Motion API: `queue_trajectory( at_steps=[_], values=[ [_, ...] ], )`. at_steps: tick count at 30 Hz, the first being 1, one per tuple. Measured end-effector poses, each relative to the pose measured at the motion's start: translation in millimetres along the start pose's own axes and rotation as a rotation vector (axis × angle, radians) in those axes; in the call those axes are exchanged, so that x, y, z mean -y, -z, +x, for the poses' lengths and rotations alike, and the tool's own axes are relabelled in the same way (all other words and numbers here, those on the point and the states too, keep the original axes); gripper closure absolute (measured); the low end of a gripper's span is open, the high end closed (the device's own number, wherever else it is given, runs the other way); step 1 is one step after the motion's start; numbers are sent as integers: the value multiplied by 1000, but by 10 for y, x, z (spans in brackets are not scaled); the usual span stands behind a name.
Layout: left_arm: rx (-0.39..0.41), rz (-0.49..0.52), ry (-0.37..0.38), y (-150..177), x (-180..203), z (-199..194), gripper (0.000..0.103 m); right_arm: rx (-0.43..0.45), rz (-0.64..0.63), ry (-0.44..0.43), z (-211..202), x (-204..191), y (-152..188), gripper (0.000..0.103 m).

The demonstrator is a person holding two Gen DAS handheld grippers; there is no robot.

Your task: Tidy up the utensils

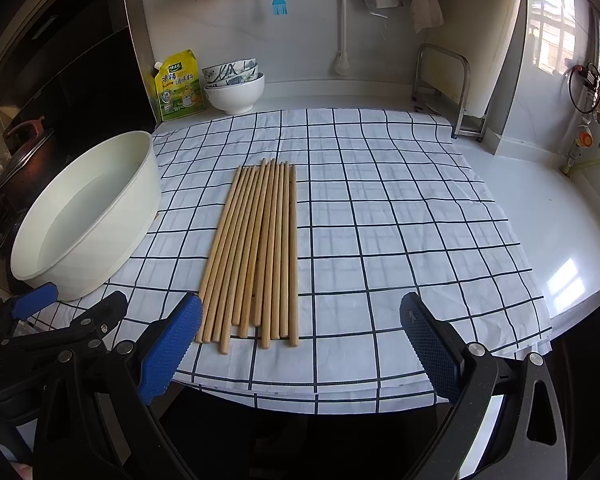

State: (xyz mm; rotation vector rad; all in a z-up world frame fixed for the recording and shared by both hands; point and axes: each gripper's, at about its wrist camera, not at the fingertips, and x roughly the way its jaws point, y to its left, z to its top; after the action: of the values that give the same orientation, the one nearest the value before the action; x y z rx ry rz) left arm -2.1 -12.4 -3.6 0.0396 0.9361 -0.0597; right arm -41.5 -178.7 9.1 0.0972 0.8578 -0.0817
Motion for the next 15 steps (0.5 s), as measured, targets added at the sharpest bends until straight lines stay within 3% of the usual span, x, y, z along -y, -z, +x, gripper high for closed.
queue_trajectory(
  at_steps=[15],
  values=[
    [18,-22,34,46,14,8,6,16,-13,-46,18,60,13,8]
  ],
)
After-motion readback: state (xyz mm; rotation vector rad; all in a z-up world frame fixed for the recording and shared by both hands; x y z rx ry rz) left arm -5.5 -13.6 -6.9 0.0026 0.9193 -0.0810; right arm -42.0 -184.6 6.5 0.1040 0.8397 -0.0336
